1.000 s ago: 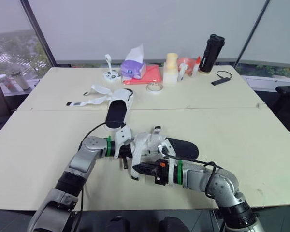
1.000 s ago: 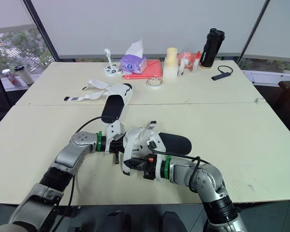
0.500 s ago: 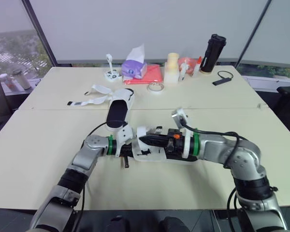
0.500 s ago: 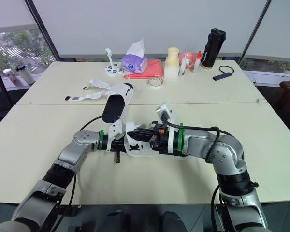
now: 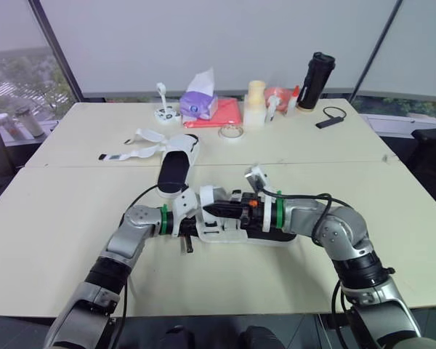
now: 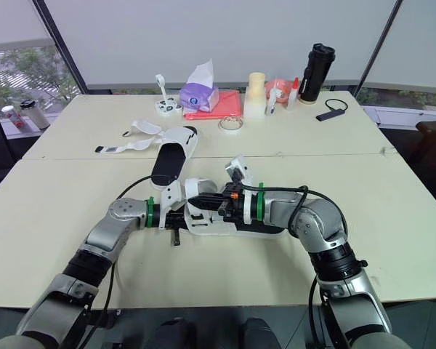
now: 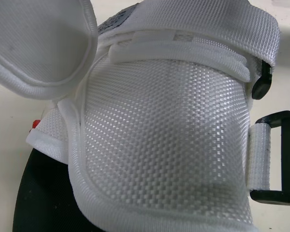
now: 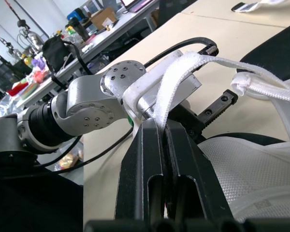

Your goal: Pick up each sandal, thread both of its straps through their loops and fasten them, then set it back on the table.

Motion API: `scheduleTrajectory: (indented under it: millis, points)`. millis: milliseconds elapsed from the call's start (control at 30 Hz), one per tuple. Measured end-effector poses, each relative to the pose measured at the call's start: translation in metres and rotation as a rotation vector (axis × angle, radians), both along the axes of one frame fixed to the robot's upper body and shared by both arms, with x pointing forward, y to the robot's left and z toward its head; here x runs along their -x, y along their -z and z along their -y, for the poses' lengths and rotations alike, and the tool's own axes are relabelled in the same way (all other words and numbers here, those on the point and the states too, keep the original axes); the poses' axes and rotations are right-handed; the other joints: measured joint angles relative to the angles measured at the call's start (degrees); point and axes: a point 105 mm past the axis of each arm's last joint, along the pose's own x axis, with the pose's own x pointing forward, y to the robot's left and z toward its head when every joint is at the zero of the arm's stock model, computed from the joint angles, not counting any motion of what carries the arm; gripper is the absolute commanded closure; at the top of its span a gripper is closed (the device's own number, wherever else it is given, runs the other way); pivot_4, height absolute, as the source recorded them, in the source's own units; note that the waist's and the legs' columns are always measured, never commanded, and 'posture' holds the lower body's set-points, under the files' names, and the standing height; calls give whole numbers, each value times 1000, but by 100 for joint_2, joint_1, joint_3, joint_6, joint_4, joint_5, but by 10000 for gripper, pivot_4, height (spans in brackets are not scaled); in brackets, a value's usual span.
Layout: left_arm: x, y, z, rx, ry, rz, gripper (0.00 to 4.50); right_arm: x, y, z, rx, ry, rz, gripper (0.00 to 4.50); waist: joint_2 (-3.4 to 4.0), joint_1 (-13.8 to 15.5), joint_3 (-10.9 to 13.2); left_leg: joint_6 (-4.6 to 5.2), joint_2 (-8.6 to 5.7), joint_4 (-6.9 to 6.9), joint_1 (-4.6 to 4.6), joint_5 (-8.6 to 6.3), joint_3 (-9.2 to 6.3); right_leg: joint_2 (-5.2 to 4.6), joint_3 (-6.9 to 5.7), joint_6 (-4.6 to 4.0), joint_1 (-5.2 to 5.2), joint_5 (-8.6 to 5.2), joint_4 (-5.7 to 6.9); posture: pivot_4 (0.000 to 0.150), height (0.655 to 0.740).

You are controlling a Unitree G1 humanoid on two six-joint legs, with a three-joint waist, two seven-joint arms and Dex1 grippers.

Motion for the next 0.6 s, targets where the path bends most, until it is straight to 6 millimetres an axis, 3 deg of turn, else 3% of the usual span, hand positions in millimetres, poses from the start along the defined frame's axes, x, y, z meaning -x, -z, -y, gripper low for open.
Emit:
scheduleTrajectory:
  millis: [200,267,600]
  points:
    - [0,1,-2,-3,-8,-6,45000,-2,13,-1,26,28,28,44309,-1,-17,-2,0,2,-5,32,0,4,3,4,-1,25,0,1,1500,7400]
    - [0,-1,1,-11,1,5,45000,-6,37,5,82,84,-32,44309,-2,5,-2,0,1,-7,34,0,5,1,4,-2,28,-1,-1,1500,7400]
    - [-1,-9,-16,-19,14,-29,45000,-10,33,11,39,121,-65,44309,-3,-3,-1,0,3,-10,13,0,10,3,9,-1,4,-1,-2,1500,7400]
